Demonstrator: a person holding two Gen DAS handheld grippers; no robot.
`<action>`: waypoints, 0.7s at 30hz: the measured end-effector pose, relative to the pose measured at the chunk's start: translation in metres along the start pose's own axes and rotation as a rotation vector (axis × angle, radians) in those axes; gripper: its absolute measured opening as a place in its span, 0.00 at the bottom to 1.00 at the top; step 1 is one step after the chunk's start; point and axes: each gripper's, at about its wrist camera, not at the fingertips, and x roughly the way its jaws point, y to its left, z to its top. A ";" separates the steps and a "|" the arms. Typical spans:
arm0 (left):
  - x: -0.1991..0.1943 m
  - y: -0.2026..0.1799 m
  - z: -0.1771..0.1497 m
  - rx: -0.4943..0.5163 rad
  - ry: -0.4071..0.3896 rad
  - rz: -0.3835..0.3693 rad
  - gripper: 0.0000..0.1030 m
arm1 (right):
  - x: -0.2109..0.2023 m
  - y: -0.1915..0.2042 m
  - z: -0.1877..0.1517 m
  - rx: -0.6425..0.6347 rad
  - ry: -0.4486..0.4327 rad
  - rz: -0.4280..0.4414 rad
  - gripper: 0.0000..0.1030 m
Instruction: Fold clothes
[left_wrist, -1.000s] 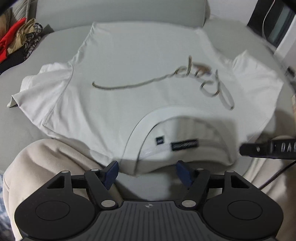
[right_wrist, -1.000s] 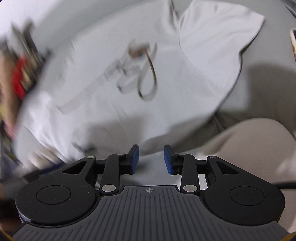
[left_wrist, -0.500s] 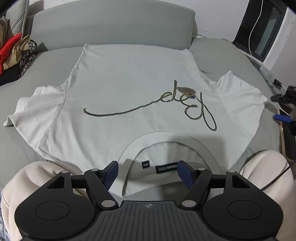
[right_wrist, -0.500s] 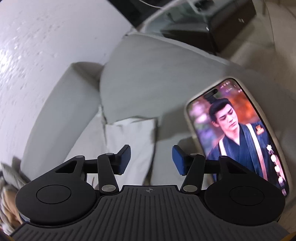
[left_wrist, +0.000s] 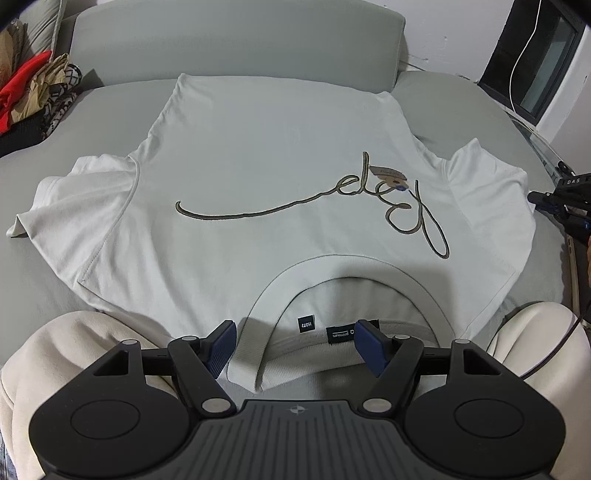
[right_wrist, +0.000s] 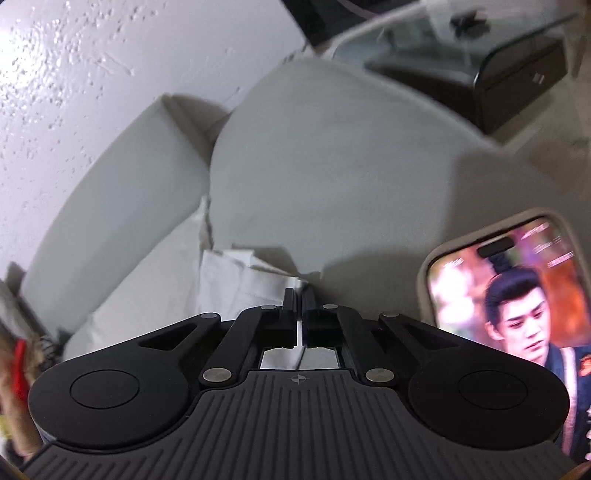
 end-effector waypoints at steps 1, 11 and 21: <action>0.000 0.000 0.000 -0.001 -0.001 0.000 0.67 | -0.004 0.003 -0.001 -0.012 -0.020 -0.014 0.02; -0.003 0.002 -0.001 -0.009 -0.023 -0.016 0.67 | -0.032 0.097 -0.012 -0.416 -0.138 -0.045 0.02; -0.006 0.009 -0.002 -0.031 -0.037 -0.023 0.67 | -0.027 0.186 -0.115 -0.973 -0.023 0.019 0.02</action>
